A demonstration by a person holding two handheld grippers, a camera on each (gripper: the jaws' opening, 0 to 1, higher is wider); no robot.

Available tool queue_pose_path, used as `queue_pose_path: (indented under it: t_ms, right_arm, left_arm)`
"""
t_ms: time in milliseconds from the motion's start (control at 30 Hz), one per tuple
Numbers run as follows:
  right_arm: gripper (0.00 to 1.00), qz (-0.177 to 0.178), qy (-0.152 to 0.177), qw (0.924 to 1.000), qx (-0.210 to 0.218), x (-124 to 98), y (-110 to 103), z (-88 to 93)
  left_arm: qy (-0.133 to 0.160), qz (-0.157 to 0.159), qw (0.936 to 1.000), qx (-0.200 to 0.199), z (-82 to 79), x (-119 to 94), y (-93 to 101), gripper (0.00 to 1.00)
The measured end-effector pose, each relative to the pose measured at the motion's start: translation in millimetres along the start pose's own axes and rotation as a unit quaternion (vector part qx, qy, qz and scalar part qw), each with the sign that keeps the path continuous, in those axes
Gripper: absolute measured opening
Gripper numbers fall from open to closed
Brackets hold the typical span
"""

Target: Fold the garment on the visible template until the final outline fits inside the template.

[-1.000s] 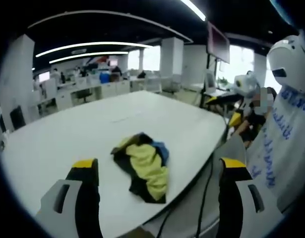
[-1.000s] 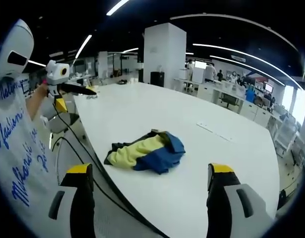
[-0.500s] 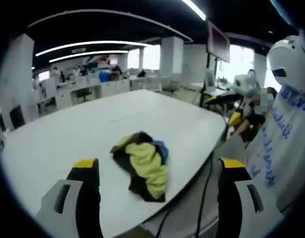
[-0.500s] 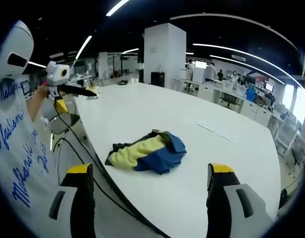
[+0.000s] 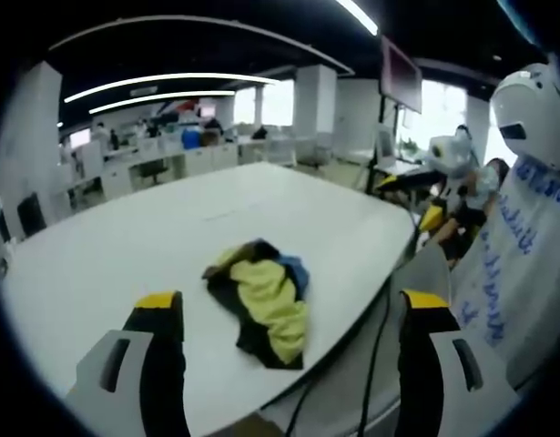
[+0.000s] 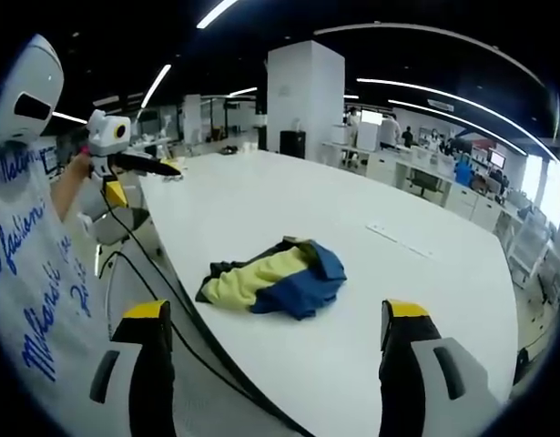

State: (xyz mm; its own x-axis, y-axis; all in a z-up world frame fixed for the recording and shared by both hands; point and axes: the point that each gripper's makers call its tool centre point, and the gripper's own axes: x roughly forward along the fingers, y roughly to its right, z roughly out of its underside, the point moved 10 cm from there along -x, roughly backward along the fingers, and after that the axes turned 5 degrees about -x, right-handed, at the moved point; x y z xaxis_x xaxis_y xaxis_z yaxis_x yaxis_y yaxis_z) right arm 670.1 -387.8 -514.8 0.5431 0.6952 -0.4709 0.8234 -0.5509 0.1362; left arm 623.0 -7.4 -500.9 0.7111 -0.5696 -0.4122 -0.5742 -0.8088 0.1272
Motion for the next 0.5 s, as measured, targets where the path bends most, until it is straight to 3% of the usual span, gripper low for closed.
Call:
queue_pose_path:
  t_ms: [300,500]
  right_arm:
    - [0.96,-0.001,0.012,0.9999,0.0,2.1,0.6,-2.8]
    - [0.87,-0.013,0.011,0.9998,-0.009,5.8,-0.5,-5.8]
  left_arm:
    - [0.001,-0.004,1.0,-0.002,2.3,-2.7,-0.7,0.94]
    - [0.002,-0.003,1.0,-0.003,2.6,-3.1,-1.3,0.93]
